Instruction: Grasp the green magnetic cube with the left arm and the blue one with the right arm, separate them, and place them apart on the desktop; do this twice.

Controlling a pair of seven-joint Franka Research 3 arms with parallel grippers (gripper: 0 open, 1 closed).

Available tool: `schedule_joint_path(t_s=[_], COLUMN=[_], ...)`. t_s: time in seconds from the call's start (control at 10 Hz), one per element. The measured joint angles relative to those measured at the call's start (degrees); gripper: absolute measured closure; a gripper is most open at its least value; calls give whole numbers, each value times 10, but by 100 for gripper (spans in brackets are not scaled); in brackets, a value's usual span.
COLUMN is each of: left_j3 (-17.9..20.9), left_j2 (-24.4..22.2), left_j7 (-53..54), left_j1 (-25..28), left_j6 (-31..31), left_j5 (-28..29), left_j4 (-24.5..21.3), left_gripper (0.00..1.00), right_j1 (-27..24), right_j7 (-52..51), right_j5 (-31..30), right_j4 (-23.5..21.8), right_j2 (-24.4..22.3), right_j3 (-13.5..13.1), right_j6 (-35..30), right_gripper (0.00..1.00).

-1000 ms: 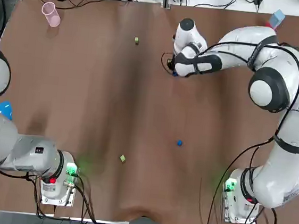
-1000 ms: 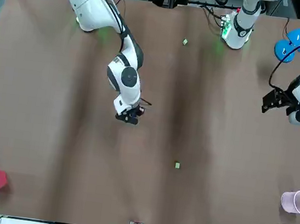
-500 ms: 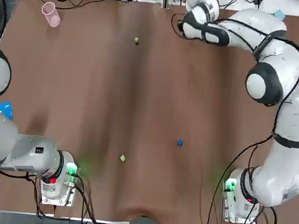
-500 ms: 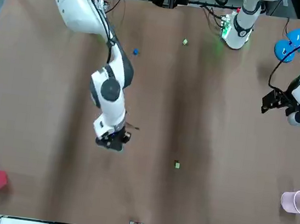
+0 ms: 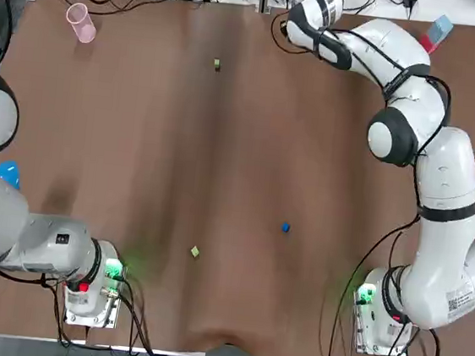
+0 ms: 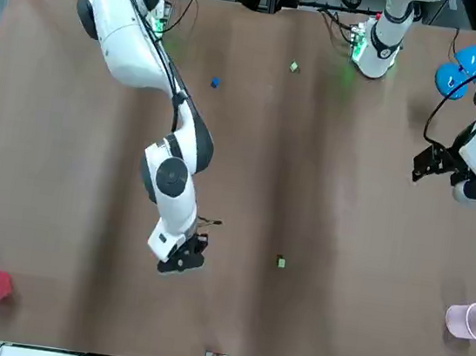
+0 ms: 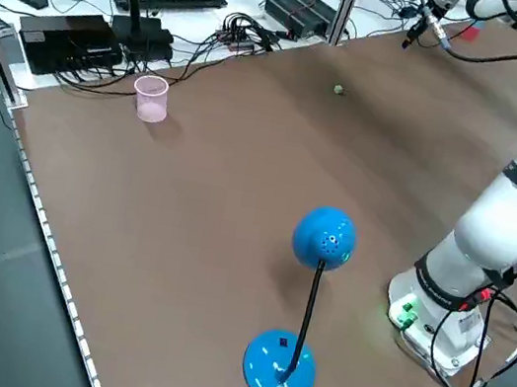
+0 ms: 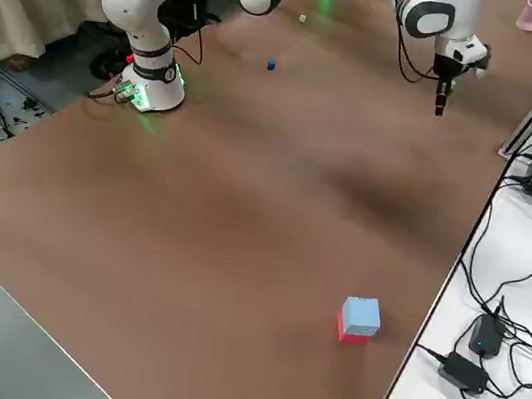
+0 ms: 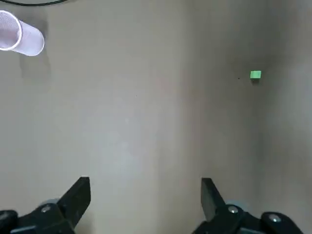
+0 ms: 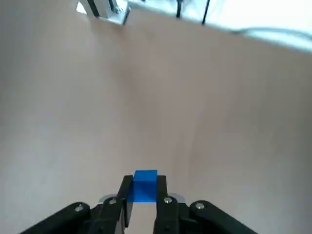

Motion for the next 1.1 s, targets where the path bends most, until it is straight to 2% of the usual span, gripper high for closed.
schedule_joint_path(t_s=[0.2,0.5,0.6,1.0,1.1], left_j3=[-2,-3,-2,1,1], left_j2=[0,0,0,0,0], left_j7=[0,0,0,0,0], left_j1=[0,0,0,3,4], left_j6=[0,0,0,0,0], left_j5=[0,-18,-20,-20,-20], left_j4=[0,3,5,7,7], left_gripper=[0,0,0,0,0], right_j1=[-15,-28,-30,-32,-31], right_j7=[-63,-112,-121,-125,-118], right_j5=[0,0,0,0,0], right_j4=[18,18,18,24,10], right_j2=[7,9,10,6,-7], right_j3=[-1,-5,-10,-15,-15], right_j6=[31,63,66,69,65], right_gripper=[77,75,64,2,0])
